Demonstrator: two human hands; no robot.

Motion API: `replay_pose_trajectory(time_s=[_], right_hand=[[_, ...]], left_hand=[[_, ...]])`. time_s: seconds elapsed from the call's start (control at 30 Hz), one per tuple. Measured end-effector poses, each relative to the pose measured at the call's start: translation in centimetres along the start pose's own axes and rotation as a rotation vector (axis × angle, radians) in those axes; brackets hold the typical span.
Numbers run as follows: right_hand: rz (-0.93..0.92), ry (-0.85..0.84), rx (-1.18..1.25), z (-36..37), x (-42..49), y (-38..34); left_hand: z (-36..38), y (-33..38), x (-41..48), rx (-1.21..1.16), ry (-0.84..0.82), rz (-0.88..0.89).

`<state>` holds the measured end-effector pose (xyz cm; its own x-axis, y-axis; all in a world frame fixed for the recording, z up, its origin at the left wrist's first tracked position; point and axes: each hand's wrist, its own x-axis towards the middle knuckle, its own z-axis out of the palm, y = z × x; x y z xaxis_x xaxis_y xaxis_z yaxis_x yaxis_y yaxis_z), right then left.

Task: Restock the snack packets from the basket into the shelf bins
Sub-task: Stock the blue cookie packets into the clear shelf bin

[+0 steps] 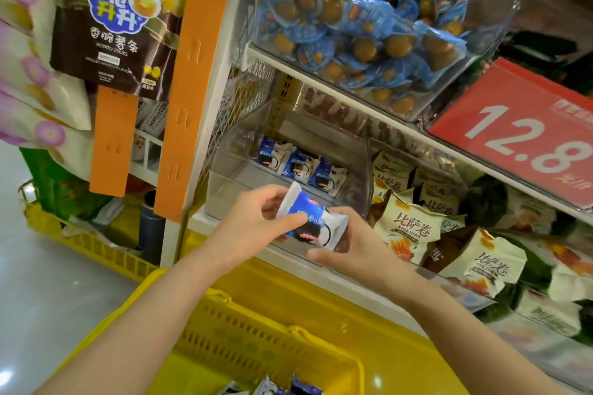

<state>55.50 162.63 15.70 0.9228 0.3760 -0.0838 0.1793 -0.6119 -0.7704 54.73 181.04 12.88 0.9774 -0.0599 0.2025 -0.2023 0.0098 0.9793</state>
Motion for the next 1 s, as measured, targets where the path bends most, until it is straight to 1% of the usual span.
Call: replay_pose_trajectory(time_s=[0.13, 0.23, 0.33, 0.4, 0.43, 0.53, 0.6, 0.7, 0.83, 0.9, 1.0], right_hand=[[-0.115, 0.166, -0.104, -0.6, -0.8, -1.2], [-0.174, 0.165, -0.133, -1.1, -0.9, -2.4], [-0.186, 0.177, -0.12, -1.3, -0.5, -3.0], [-0.169, 0.237, -0.098, -1.5, 0.4, -3.2], [-0.161, 0.295, -0.112, -1.7, 1.0, -3.2], [-0.126, 0.461, -0.223, -2.8, 3.9, -3.4], [-0.075, 0.501, -0.356, -3.5, 6.5, -3.3], [0.002, 0.463, -0.598, -3.7, 10.6, -2.6], [0.119, 0.284, -0.974, -3.5, 15.7, -0.5], [0.188, 0.206, -1.057, -3.7, 17.5, 0.6], [0.265, 0.187, -1.075, -4.0, 19.0, 2.0]], left_hand=[[0.2, 0.8, -0.7, 0.199, -0.02, 0.159], [0.1, 1.8, -0.9, 0.317, -0.015, 0.249], [-0.3, 2.7, -0.1, 0.379, -0.01, 0.333], [-0.7, 2.8, 0.8, 0.441, -0.016, 0.348], [-1.1, 2.7, 1.4, 0.496, -0.01, 0.344], [-2.6, 1.5, 2.7, 0.743, 0.005, 0.325], [-3.7, 0.1, 3.4, 0.913, -0.01, 0.333], [-5.1, -1.9, 3.9, 0.936, -0.046, 0.345], [-6.2, -3.7, 4.1, 0.904, -0.034, 0.443], [-6.4, -4.2, 4.2, 0.89, -0.032, 0.485], [-6.5, -4.6, 4.6, 0.871, -0.034, 0.501]])
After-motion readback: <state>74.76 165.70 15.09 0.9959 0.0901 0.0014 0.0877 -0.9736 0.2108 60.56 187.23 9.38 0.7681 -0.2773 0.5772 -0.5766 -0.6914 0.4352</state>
